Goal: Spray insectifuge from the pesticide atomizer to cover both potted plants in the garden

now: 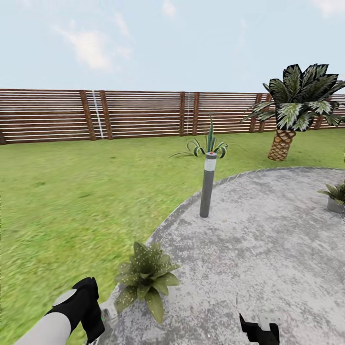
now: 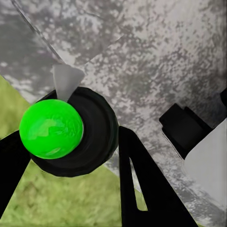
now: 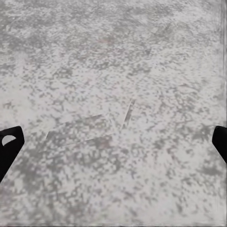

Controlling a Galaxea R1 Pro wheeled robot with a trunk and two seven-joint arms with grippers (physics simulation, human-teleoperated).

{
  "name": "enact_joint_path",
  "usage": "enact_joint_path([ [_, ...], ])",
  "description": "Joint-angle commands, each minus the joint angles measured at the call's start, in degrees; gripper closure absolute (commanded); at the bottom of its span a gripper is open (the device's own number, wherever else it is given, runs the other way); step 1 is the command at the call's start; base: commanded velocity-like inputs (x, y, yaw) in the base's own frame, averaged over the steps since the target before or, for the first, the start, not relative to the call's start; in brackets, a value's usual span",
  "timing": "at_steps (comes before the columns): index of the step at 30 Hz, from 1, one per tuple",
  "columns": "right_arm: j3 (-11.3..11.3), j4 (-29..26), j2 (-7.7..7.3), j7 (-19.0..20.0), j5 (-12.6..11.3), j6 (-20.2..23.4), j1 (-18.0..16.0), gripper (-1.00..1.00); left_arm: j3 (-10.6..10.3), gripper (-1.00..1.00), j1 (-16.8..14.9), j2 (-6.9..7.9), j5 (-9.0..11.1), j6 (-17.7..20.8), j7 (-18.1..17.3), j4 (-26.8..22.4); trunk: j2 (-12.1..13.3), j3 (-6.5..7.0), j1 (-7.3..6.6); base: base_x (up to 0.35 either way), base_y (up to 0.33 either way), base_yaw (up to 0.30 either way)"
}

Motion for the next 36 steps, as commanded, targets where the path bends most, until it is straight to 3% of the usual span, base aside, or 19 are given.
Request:
enact_joint_path([
  [1,0.33,0.0,-0.01,0.27,-0.6,-0.12,-0.02,-1.0,0.33,1.0,-0.02,-0.09,-0.26,0.47,-0.36,-0.09,-0.03,-0.06,-0.04,-0.208,-0.196,0.0],
  [16,0.33,0.0,0.1,0.27,-0.6,-0.21,-0.02,-1.0,0.48,1.0,-0.02,-0.31,-0.23,0.52,-0.33,-0.09,-0.03,-0.06,-0.04,0.034,-0.266,0.114],
  [27,0.33,0.0,0.09,0.27,-0.6,-0.13,-0.02,-1.0,0.22,1.0,-0.1,-0.48,-0.23,0.6,0.18,-0.22,-0.03,-0.06,-0.04,0.004,-0.033,0.035],
  [31,0.33,0.0,0.08,0.27,-0.6,-0.12,-0.02,-1.0,0.06,1.0,-1.31,-1.36,-0.23,1.1,-0.37,-0.32,-0.03,-0.06,-0.04,0.0,0.0,0.0],
  [36,0.33,0.0,0.08,0.27,-0.6,-0.12,-0.02,-1.0,-0.38,1.0,-6.18,-2.21,-0.75,2.62,-3.61,-0.31,-0.03,-0.06,-0.04,0.0,0.0,0.0],
])
